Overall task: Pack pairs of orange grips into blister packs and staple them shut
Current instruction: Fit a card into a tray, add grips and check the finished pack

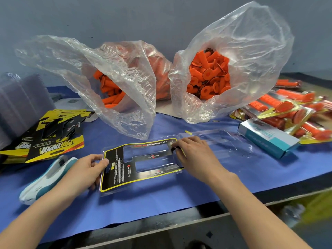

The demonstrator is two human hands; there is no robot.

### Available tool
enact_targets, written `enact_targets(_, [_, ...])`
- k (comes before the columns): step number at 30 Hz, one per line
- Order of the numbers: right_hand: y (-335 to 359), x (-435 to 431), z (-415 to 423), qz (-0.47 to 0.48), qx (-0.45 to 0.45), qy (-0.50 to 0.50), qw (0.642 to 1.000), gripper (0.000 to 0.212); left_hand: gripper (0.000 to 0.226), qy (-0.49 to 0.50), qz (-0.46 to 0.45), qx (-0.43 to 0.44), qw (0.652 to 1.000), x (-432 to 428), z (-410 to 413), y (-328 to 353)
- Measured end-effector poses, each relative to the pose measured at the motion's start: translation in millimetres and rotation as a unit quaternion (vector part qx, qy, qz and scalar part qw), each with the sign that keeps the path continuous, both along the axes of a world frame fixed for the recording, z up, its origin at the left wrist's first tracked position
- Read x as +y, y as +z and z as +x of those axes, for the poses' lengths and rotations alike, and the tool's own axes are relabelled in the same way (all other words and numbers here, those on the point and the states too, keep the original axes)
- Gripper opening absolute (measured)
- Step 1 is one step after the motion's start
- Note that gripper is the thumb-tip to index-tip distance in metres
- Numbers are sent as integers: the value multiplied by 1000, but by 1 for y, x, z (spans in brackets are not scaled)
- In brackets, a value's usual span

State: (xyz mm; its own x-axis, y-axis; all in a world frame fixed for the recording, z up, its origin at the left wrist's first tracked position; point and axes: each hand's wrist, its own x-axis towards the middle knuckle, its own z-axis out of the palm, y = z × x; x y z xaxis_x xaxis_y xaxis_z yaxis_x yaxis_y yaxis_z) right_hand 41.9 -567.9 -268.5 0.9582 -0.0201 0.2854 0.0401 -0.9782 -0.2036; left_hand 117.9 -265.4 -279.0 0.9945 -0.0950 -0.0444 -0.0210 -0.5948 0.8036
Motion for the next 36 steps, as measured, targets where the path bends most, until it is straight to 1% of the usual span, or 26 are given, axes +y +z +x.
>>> enact_targets(7, [0, 0, 1, 15, -2, -1, 1000, 30, 13, 3, 25, -11, 1000, -5, -2, 2])
enact_targets(22, [5, 4, -2, 28, -12, 16, 999, 29, 21, 3, 26, -9, 1000, -5, -2, 2])
enact_targets(24, [9, 10, -5, 35, -21, 46, 998, 29, 22, 1, 28, -11, 1000, -5, -3, 2])
enact_targets(26, [13, 20, -8, 43, -17, 107, 993, 27, 23, 0, 26, -12, 1000, -6, -5, 3])
enact_targets(28, [15, 30, -13, 45, -1, 174, 984, 32, 25, -1, 26, -9, 1000, -6, -6, 4])
enact_targets(30, [14, 38, -17, 26, 11, 217, 976, 37, 27, -3, 28, -5, 1000, -7, -6, 5])
enact_targets(33, [12, 47, -20, -18, 14, 244, 969, 34, 27, -3, 24, -3, 1000, -6, -6, 3])
enact_targets(36, [11, 50, -21, -28, 1, 253, 967, 27, 24, -2, 30, -1, 1000, -5, -4, 2])
